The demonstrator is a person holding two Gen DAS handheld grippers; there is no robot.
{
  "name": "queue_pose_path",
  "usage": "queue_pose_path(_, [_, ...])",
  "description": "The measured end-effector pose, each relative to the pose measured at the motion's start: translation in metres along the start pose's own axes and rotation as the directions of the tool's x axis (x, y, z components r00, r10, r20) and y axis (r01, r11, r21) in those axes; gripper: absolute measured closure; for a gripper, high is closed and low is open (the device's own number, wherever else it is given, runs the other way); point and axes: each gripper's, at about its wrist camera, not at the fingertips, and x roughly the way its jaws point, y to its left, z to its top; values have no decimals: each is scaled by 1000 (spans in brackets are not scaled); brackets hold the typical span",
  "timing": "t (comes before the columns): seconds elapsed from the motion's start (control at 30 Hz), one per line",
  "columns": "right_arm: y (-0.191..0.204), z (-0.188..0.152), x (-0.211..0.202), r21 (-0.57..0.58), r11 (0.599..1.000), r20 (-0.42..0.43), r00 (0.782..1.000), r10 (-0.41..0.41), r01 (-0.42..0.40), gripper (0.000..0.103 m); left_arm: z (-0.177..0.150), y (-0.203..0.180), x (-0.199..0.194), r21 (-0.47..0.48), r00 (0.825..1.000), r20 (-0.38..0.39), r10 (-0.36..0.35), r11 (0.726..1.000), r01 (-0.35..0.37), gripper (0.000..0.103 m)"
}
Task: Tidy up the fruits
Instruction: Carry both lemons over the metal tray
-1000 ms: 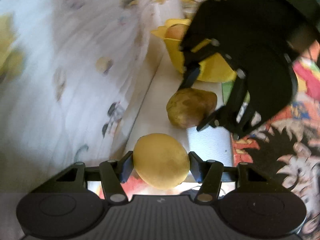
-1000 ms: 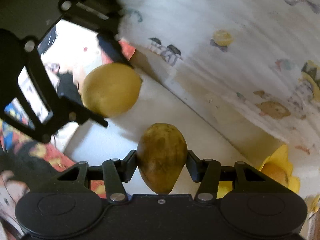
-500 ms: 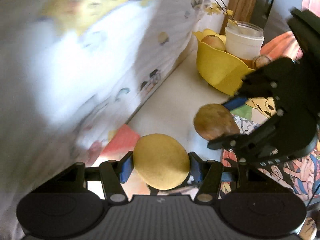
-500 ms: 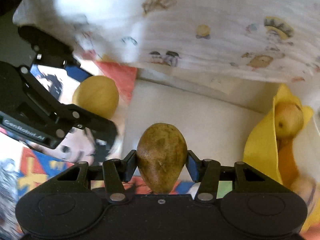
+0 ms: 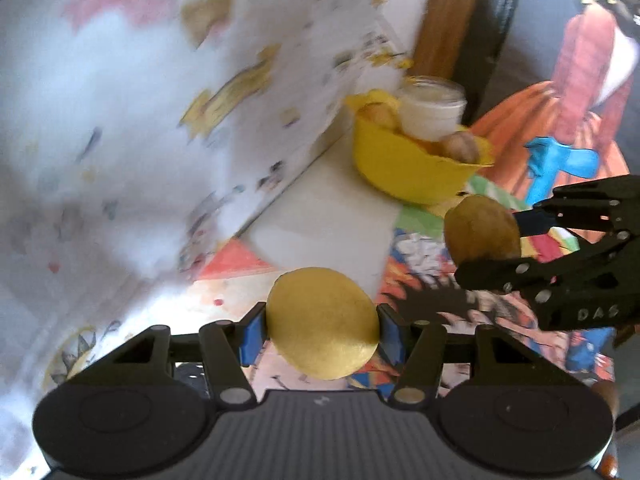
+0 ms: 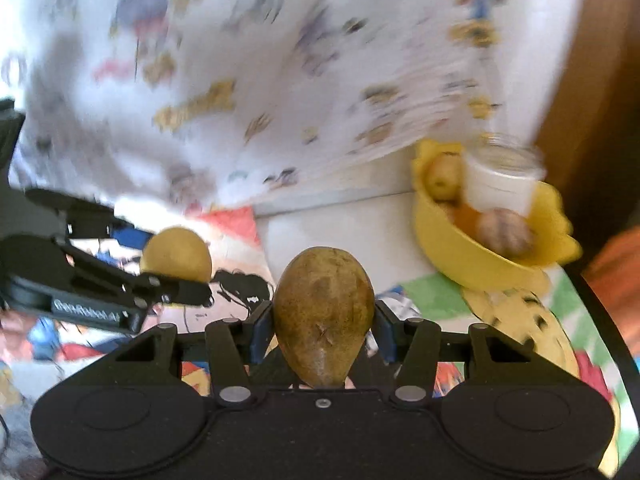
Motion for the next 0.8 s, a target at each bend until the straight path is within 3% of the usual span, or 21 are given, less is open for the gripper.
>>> queue_pose_path(0.33, [13,-49,-104,249,954,63,980,-189,168,50,5,-53,-51,115,994,-13,-108,987,109,41])
queue_pose_path(0.8, [63,-157,-177,445,843,-14,944,-330,301,50,-38,-109,-88,213,971,-88,-224,948,238,41])
